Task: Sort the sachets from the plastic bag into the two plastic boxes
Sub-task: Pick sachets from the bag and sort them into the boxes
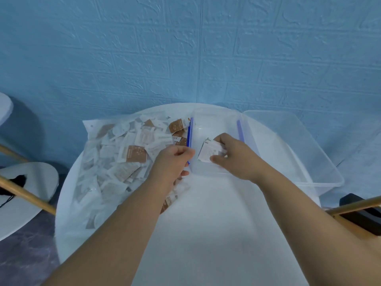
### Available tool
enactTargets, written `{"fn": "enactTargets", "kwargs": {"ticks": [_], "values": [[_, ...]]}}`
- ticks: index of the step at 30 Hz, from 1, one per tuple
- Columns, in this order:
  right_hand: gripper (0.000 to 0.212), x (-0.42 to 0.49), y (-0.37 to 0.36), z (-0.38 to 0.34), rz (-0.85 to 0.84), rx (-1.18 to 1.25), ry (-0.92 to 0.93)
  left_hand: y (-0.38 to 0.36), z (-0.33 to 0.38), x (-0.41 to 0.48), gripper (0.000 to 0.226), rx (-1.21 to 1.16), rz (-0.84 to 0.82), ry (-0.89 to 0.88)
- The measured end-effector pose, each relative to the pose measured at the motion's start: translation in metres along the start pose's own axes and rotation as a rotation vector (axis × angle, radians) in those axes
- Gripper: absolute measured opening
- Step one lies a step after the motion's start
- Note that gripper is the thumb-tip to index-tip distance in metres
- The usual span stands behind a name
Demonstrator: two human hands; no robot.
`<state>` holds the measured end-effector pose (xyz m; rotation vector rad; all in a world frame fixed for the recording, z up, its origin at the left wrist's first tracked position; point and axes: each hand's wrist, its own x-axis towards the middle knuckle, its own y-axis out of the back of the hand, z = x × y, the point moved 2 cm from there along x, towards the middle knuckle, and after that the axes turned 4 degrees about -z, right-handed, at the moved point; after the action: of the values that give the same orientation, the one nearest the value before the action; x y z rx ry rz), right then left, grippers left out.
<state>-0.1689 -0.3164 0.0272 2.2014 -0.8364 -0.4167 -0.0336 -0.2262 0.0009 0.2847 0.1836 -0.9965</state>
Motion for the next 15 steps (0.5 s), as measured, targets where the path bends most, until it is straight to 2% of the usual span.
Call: {"fn": "enactTargets", "kwargs": {"ticks": [6,11,15], "values": [[0.021,-0.009,-0.007,0.000,-0.061,0.153,-0.090,0.001,-0.011,-0.018,0.009,-0.191,0.019,-0.075],[0.020,0.000,-0.010,-0.006,0.023,-0.009,-0.030,0.001,-0.020,-0.025,0.011,-0.249,0.067,-0.098],[0.025,0.003,-0.019,-0.009,-0.043,-0.137,-0.019,0.001,-0.021,-0.026,0.011,-0.262,0.074,-0.113]]}}
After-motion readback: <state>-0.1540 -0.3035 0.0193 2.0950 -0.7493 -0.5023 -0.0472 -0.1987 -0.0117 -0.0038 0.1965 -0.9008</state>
